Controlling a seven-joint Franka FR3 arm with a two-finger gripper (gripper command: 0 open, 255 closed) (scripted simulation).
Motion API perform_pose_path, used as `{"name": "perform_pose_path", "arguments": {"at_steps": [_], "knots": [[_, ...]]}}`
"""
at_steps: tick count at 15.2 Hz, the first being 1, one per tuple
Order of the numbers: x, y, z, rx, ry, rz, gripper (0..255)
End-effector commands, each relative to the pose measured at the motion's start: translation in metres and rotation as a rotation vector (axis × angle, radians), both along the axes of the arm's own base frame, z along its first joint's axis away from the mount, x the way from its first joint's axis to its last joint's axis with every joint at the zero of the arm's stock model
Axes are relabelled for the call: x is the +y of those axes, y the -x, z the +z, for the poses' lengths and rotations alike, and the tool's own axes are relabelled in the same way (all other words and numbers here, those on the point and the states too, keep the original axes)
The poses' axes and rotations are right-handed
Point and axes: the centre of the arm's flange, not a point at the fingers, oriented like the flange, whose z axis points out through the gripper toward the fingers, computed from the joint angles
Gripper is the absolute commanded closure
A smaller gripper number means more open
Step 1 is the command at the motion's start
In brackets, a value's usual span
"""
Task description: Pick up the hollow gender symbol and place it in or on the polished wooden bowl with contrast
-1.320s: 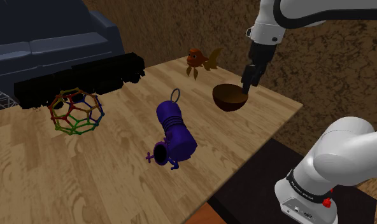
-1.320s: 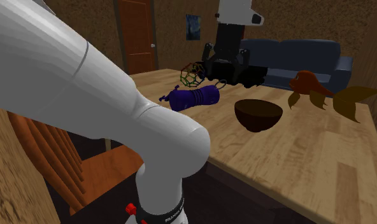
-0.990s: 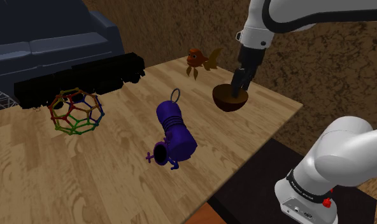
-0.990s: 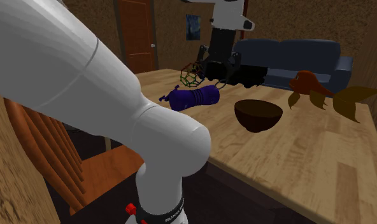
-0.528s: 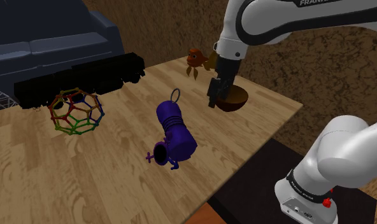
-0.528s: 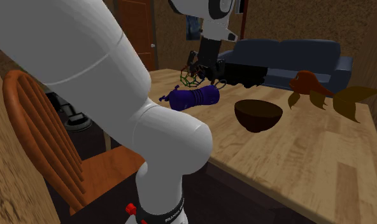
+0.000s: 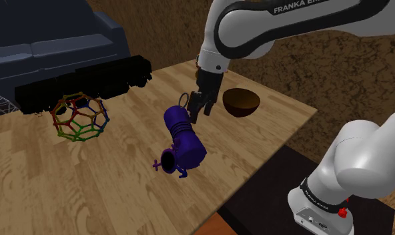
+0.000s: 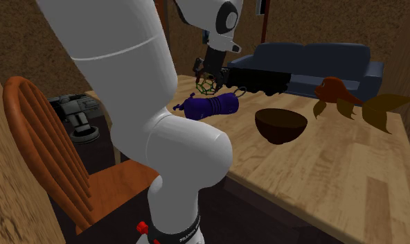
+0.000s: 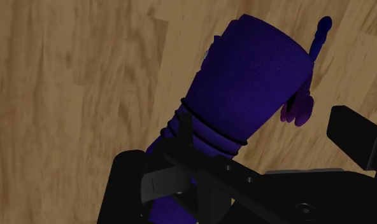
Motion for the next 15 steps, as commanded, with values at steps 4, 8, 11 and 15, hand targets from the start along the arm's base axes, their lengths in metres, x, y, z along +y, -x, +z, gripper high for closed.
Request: {"name": "perform_pose_path", "arguments": {"at_steps": [4,8,11,15], "knots": [[0.056,-0.021,-0.007,-0.005,-0.06,0.034,0],[0.07,-0.023,-0.023,-0.005,-0.069,0.039,0],[0.076,-0.023,-0.038,-0.005,-0.069,0.039,0],[0.079,-0.022,-0.046,-0.005,-0.069,0.039,0]]}}
